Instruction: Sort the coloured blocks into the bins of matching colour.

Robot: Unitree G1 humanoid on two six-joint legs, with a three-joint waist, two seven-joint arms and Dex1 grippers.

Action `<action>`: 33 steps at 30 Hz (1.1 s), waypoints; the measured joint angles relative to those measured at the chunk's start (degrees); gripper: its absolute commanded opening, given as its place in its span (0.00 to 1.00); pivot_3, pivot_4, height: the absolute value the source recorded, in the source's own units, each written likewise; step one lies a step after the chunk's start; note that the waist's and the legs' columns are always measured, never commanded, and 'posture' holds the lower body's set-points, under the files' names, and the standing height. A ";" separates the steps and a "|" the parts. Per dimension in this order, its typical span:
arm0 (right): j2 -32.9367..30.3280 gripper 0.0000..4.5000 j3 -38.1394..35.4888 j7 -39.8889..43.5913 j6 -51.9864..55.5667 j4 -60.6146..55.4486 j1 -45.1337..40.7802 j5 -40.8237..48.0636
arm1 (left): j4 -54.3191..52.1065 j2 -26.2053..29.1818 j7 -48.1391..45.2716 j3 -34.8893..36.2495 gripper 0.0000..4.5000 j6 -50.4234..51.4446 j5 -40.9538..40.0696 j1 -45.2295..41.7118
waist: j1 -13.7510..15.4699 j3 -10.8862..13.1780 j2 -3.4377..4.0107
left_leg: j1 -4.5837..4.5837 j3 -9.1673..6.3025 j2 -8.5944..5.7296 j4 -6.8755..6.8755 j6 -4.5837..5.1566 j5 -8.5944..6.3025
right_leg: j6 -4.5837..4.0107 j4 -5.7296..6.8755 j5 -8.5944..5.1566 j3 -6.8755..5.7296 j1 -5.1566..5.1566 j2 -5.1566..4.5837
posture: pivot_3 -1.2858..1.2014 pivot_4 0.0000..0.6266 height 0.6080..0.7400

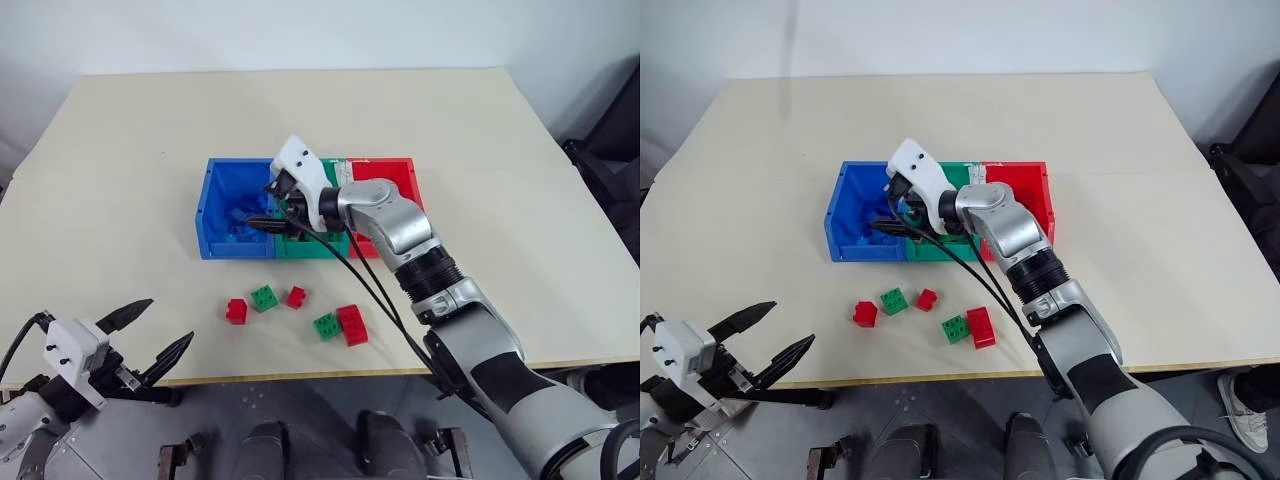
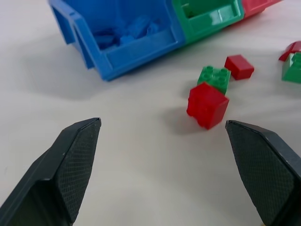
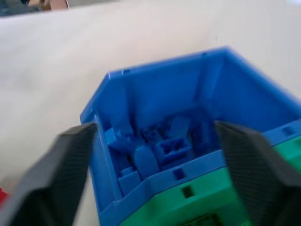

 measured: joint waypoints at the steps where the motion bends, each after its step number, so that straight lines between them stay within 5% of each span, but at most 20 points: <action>1: -0.73 1.00 -0.13 0.85 -0.62 -1.15 0.96 0.10 | -0.04 0.30 0.00 -0.18 1.00 0.13 -0.02 -0.29 | -0.03 -0.01 -0.01 | 0.00 0.00 -0.01 0.02 0.02 -0.01 | 0.00 0.04 0.00 0.00 0.01 -0.01 | 0.52 0.24 1.00; 9: -20.89 1.00 -9.18 16.00 -11.04 -20.30 24.70 6.35 | 2.30 6.57 -2.81 -10.29 1.00 3.63 0.39 -13.33 | 0.63 -0.05 -0.09 | 0.02 0.12 -0.02 0.10 0.12 -0.13 | 0.03 -0.07 0.02 0.01 0.07 -0.03 | 0.52 0.24 1.00; 17: -36.44 1.00 -20.87 22.13 -16.47 -27.37 49.62 9.45 | 8.31 8.50 -10.59 -22.12 1.00 3.35 2.59 -25.61 | 0.12 -0.05 -0.08 | 0.11 0.27 0.00 0.13 0.12 -0.12 | 0.05 -0.09 0.02 0.07 0.12 -0.03 | 0.52 0.24 1.00; 24: -36.72 1.00 -21.90 17.81 -7.73 -40.20 56.68 14.40 | 12.05 8.31 -15.52 -26.94 1.00 0.60 3.43 -30.47 | 0.02 -0.05 -0.08 | 0.21 0.31 0.05 0.18 0.11 -0.12 | 0.05 -0.03 0.03 0.12 0.16 -0.03 | 0.52 0.24 1.00; 33: -28.93 1.00 -11.00 -0.49 10.63 -52.41 55.37 14.39 | 12.23 10.49 -17.44 -24.77 1.00 2.15 2.75 -26.68 | 0.50 -0.05 -0.08 | 0.14 0.20 0.00 0.25 0.13 -0.13 | 0.06 -0.05 0.03 0.12 0.18 -0.04 | 0.52 0.24 1.00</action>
